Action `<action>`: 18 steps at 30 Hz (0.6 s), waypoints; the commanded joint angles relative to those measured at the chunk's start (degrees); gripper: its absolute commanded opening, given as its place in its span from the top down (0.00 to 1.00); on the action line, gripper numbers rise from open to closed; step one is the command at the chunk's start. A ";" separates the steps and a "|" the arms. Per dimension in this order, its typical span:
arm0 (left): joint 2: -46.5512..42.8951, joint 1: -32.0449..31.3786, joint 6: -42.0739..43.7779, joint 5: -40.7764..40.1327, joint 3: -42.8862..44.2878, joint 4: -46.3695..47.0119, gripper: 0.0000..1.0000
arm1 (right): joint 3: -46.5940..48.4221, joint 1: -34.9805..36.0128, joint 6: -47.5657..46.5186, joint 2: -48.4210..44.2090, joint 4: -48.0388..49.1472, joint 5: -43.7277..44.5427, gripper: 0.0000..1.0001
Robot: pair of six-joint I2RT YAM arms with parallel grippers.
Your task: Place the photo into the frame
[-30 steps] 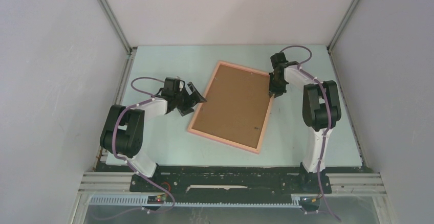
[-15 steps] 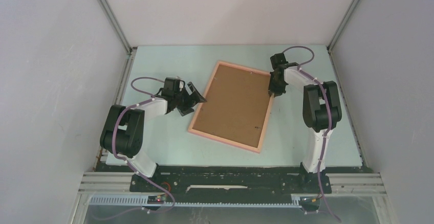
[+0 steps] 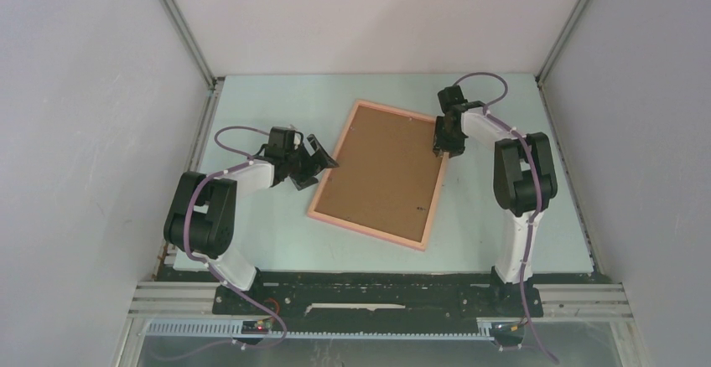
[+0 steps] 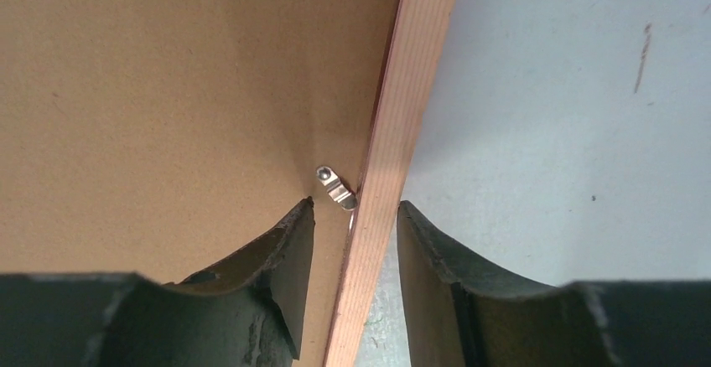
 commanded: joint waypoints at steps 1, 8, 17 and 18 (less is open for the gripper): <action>-1.20 -0.29 0.24 1.36 -0.55 1.42 0.05 | 4.47 0.63 -1.47 1.35 -1.62 3.95 0.52; -1.10 -0.32 0.25 1.51 -0.48 1.40 0.05 | 6.33 0.99 -1.87 3.18 -2.99 6.70 0.54; -1.05 -0.29 0.25 1.58 -0.39 1.40 0.05 | 3.17 0.64 -2.47 2.87 -2.08 4.16 0.53; -1.05 -0.32 0.32 1.58 -0.39 1.44 0.05 | 3.14 0.63 -2.49 3.11 -2.23 4.17 0.54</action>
